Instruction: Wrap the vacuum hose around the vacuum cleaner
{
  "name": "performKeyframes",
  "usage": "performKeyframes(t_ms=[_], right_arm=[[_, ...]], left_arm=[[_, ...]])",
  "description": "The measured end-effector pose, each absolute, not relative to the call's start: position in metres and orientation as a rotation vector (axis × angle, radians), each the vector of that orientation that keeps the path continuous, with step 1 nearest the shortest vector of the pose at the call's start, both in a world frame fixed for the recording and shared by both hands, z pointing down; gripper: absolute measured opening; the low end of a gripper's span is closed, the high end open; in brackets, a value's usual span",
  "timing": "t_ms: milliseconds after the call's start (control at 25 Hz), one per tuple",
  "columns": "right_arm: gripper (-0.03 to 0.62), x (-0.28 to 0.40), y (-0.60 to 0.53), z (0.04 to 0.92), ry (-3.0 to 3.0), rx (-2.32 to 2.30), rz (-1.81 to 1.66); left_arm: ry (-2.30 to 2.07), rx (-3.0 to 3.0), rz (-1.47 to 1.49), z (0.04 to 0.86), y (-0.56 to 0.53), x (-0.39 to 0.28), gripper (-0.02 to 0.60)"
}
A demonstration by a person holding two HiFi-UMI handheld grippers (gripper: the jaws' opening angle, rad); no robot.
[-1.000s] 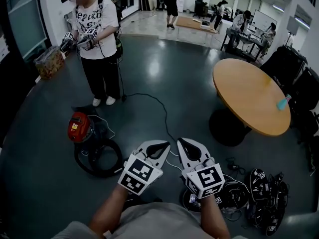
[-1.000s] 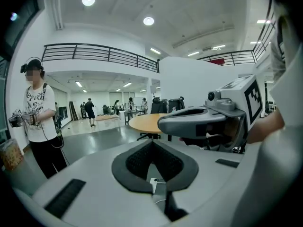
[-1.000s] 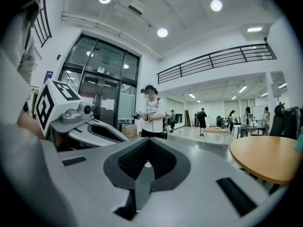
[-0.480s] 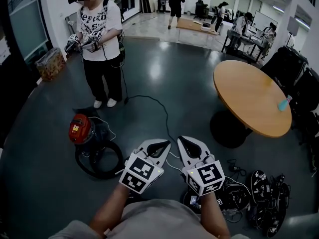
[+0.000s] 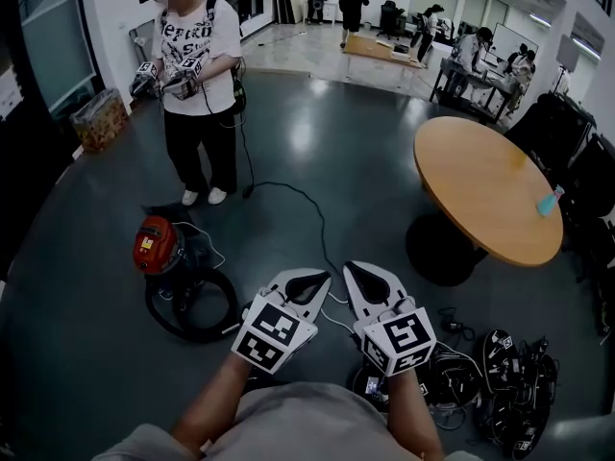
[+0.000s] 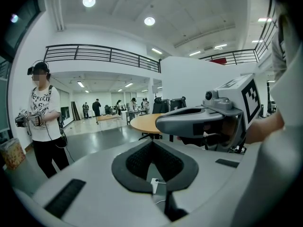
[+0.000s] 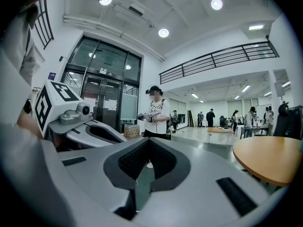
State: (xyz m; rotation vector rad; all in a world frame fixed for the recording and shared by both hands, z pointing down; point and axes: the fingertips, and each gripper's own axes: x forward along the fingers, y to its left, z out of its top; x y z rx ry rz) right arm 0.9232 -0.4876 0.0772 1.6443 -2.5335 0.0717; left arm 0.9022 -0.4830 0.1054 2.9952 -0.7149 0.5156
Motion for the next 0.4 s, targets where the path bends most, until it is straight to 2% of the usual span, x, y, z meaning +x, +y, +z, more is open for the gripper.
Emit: performKeyframes(t_ms=[400], right_arm=[[0.006, 0.9164, -0.4865, 0.0783, -2.526, 1.633, 0.068]], left_arm=[[-0.715, 2.995, 0.521, 0.1076, -0.4821, 0.8948, 0.008]])
